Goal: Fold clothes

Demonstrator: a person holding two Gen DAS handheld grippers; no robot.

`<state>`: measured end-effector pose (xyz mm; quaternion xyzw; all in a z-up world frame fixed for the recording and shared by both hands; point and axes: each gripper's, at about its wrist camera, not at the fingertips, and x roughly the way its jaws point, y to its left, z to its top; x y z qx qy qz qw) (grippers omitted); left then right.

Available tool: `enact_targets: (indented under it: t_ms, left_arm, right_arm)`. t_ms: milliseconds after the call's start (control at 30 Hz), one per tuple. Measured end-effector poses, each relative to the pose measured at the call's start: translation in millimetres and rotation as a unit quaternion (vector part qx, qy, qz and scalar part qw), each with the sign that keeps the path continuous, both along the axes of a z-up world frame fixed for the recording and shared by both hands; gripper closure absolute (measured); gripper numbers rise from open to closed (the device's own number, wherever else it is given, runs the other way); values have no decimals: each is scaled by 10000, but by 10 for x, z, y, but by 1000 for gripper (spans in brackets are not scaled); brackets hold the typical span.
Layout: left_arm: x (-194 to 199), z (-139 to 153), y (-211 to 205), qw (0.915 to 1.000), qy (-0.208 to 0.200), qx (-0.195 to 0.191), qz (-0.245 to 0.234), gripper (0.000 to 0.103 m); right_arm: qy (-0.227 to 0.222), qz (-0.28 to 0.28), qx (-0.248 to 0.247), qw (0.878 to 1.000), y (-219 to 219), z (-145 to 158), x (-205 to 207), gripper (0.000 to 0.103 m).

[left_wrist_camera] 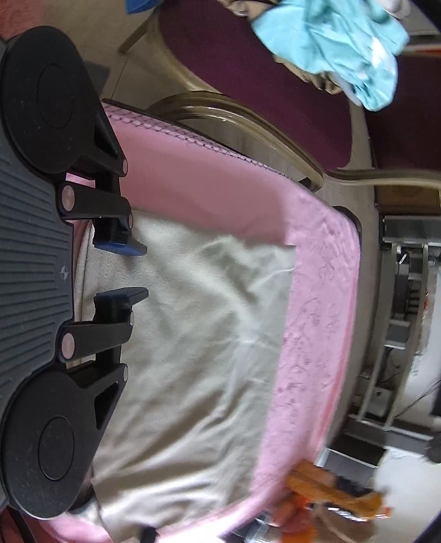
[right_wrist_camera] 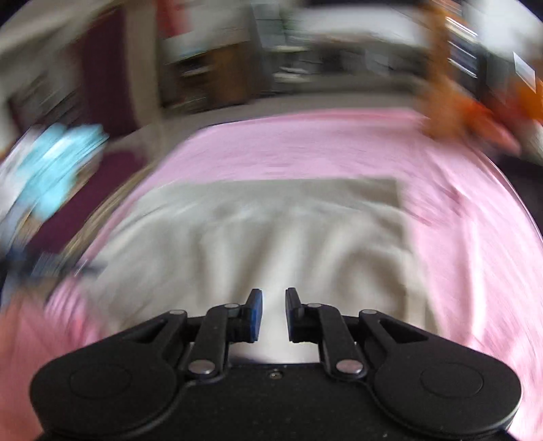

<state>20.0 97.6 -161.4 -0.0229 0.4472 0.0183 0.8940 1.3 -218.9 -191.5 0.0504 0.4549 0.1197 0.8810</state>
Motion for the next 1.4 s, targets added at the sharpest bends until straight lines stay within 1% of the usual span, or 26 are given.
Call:
enact_targets:
  t_ms: [67,100,133,167,200,267,300,433,500,533,567,600,700,800,900,967,1033,1067,1133,1167,1200,1233,1267,1300,1333,1400]
  left_arm:
    - [32,-92,-62,9988,256,408,-32,89]
    - [47,-146,-87,9970,428,638,-25,87]
    - [33,-150,-119,9955,478,820,-58,87]
    - [17,-153,-151,9936,523,1000,-92,86]
    - [2,-156,-184,9913,567,1179,-126,86]
    - [-40,-148,-178,9899,631,1271,-71,86]
    - [-61,-144,-174,9891,663,1314,-42,86]
    - [-110,-124,-62,9911,707,1126,119,86]
    - [-142,-54,-3,9942,565,877,242,87]
    - [-147,10,31,9964,401,694,291,87]
    - [-156,83,59,9981,234,489,297,87]
    - [-132,141,42,9988,103,418,225,86]
    - [-23,295,-56,9993,-225,274,-81,87]
    - [229,391,-285,9973,-388,252,-574,86]
    - [508,383,-548,9931,-546,288,-999,86]
    - [688,337,-703,9899,-648,283,-1226,86]
    - [849,233,-812,9881,-637,76,-1401,86]
    - [929,180,-867,9869,-630,-29,-1488,86]
    - [1035,19,-921,9850,-414,-367,-1632,87]
    - [1073,-54,-943,9850,-283,-459,-1640,87]
    - [1079,-102,-947,9853,-246,-413,-1641,85]
    - [1084,-149,-950,9855,-214,-361,-1642,81]
    - [1073,-146,-928,9856,-232,-325,-1644,81]
    - [1064,-137,-865,9879,-233,-314,-1498,82]
    - [1054,-128,-801,9902,-232,-304,-1346,84]
    - [1044,-119,-615,9954,-142,-287,-903,90]
  right_arm:
    - [318,-691,322,9966,-250,-44,118,90]
    - [477,-1035,483,9923,-375,-66,178,91]
    - [614,-1329,591,9875,-481,-84,223,100]
    - [661,-1416,487,9865,-507,-89,210,103]
    - [709,-1503,383,9853,-533,-94,198,103]
    - [671,-1664,-61,9838,-535,-85,161,103]
    - [651,-1678,-138,9836,-528,-84,148,103]
    - [638,-1817,-314,9808,-531,-53,119,103]
    - [632,-1896,-299,9794,-541,-30,106,103]
    - [577,-1892,-213,9800,-549,-5,88,103]
    - [471,-1888,-92,9808,-550,41,59,99]
    - [344,-1858,74,9820,-559,93,50,96]
    - [12,-1673,882,9820,-596,244,120,96]
    - [17,-1626,1660,9726,-615,274,310,94]
    - [234,-1600,2327,9590,-587,199,597,93]
    - [263,-1449,2564,9553,-509,128,817,91]
    - [378,-1246,2836,9501,-408,20,1023,91]
    - [477,-1109,3090,9434,-347,-64,1126,91]
    - [764,-865,3532,9284,-206,-237,1273,91]
    - [895,-751,3647,9238,-132,-319,1315,91]
    - [1023,-650,3728,9200,-60,-398,1356,91]
    - [1139,-617,3643,9222,0,-461,1385,91]
    - [1214,-649,3466,9278,34,-515,1400,91]
    - [1221,-780,3333,9316,2,-553,1411,103]
    - [1201,-962,3223,9340,-52,-582,1411,103]
    - [936,-1763,3201,9261,-346,-563,1313,103]
